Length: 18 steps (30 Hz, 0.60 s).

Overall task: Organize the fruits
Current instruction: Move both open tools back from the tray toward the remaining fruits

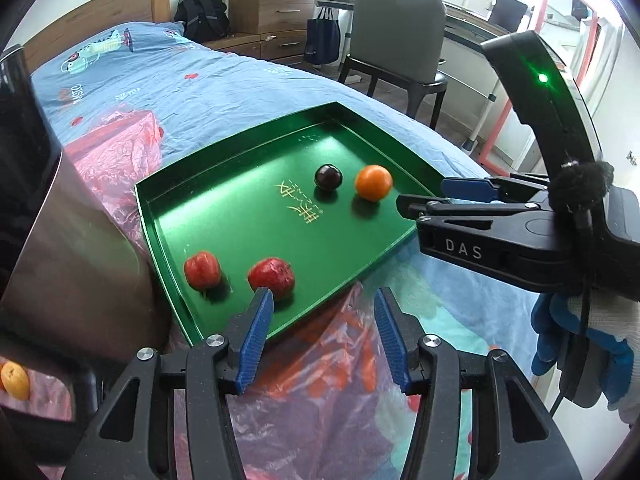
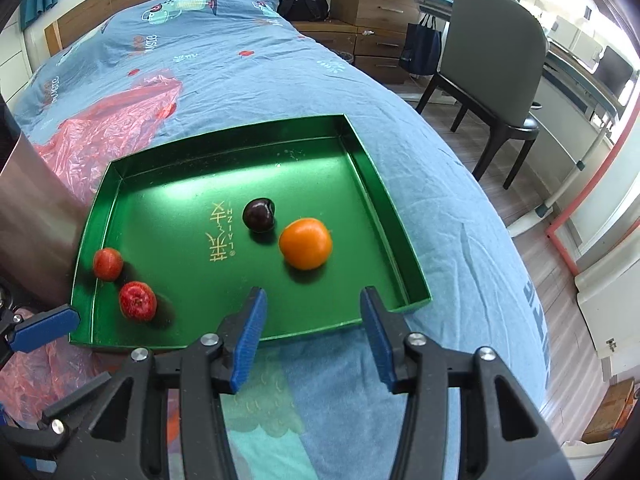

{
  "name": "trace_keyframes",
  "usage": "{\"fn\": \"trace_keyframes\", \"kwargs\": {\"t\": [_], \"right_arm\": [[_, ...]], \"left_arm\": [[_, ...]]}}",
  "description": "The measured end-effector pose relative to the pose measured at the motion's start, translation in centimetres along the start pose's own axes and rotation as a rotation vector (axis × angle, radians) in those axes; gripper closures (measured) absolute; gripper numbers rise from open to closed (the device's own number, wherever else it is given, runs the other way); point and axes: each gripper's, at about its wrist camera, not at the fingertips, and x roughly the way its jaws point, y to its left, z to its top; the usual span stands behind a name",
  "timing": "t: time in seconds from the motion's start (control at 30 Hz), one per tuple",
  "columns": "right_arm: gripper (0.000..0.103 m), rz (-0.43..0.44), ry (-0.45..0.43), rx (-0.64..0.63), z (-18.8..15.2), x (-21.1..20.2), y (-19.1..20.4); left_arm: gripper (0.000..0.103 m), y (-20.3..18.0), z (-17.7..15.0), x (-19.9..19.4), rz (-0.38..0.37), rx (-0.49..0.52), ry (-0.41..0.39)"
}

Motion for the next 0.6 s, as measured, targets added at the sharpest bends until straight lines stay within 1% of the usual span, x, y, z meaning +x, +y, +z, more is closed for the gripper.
{"fn": "trace_keyframes", "kwargs": {"t": [0.1, 0.23, 0.37, 0.6], "right_arm": [[0.046, -0.005, 0.007, 0.005, -1.4, -1.0, 1.0], [0.046, -0.001, 0.030, 0.006, -3.8, -2.1, 2.7], [0.046, 0.011, 0.057, 0.009, -6.1, -3.0, 4.3], [0.046, 0.044, 0.088, -0.025, -9.4, -4.8, 8.3]], "left_arm": [[0.056, -0.1, -1.6, -1.0, -0.025, 0.008, 0.013], [0.056, -0.4, -4.0, -2.6, -0.037, 0.033, 0.026], [0.056, 0.5, -5.9, -4.2, -0.027, 0.031, 0.031], [0.056, 3.2, -9.0, -6.9, 0.016, 0.005, 0.037]]}}
